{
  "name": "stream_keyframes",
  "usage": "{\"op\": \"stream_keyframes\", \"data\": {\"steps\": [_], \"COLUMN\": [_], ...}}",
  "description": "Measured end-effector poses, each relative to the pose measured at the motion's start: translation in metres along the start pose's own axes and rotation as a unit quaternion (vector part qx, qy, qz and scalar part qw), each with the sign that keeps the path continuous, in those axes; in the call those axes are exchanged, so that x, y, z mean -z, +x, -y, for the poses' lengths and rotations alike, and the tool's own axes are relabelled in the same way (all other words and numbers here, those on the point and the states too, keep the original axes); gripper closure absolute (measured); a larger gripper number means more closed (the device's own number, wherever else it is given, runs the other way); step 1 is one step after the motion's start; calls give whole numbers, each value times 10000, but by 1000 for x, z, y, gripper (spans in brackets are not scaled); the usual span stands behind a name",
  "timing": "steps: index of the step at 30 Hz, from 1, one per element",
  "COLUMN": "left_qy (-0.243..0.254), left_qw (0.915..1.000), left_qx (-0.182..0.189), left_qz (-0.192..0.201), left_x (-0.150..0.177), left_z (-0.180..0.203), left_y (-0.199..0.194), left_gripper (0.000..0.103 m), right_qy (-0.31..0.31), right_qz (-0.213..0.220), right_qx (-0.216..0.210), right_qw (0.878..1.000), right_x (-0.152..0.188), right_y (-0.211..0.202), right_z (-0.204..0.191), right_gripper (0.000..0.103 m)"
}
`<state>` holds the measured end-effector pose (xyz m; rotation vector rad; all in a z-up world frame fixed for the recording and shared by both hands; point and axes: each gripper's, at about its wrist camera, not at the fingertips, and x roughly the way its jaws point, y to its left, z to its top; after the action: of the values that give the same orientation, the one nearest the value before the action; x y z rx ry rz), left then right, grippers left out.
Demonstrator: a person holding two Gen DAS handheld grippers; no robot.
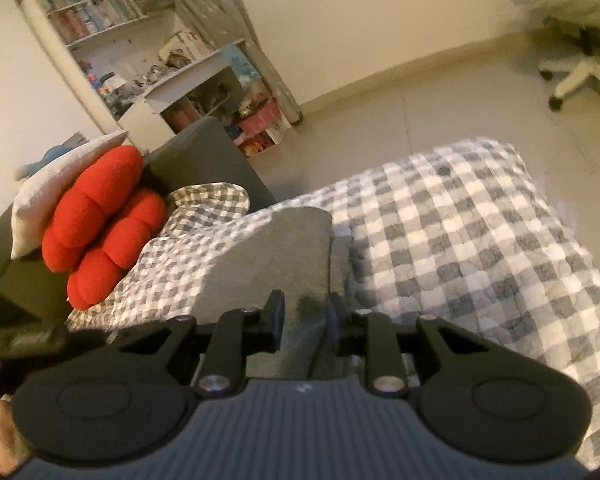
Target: Fold clothes
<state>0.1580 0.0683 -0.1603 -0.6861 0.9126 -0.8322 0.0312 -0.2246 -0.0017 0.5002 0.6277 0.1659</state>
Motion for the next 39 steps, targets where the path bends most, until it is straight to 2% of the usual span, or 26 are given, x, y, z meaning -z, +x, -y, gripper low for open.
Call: {"op": "stream_keyframes", "data": {"steps": [4, 8, 10, 14, 16, 20, 23, 26, 28, 31, 33, 35, 39], "left_qy": [-198, -353, -424, -450, -495, -1007, -1056, -878, -625, -8, 306, 584, 962], "left_qw": [9991, 9965, 9963, 9974, 9972, 9944, 9932, 9944, 9961, 9948, 9927, 9916, 9856], "left_qx": [-213, -573, -647, -564, -568, -315, -483, -492, -606, -1006, -1098, -1056, -1238], "left_qz": [294, 489, 364, 5, -36, -107, 10, 322, 172, -183, -406, -467, -640], "left_x": [-8, -13, -15, -16, -21, -37, -44, -56, -59, -58, -54, -51, -53], "left_z": [-1, -6, -16, -19, -21, -32, -24, -12, -4, 10, 14, 19, 29], "left_y": [6, 3, 7, 30, 41, 59, 65, 60, 63, 76, 84, 84, 88], "left_gripper": [67, 63, 63, 61, 60, 59, 60, 58, 52, 43, 38, 32, 32], "right_qy": [-233, -447, -509, -532, -505, -498, -510, -502, -484, -414, -309, -61, 788], "right_qz": [42, -168, -307, -501, -553, -603, -629, -648, -662, -659, -652, -658, -663], "right_qx": [-136, -217, -193, -46, -17, 26, 79, 123, 156, 178, 164, 182, 554], "right_qw": [9996, 9986, 9980, 9973, 9972, 9969, 9967, 9966, 9965, 9968, 9973, 9977, 9931], "right_x": [2, 10, 13, 17, 20, 22, 23, 25, 23, 22, 21, 20, 22], "right_y": [-5, 2, 8, 18, 18, 12, 8, 6, 4, -3, -9, -16, -33], "right_z": [-14, -21, -21, -18, -15, -11, -11, -11, -14, -17, -19, -16, 1], "right_gripper": [76, 76, 76, 76, 76, 76, 76, 76, 73, 61, 50, 35, 30]}}
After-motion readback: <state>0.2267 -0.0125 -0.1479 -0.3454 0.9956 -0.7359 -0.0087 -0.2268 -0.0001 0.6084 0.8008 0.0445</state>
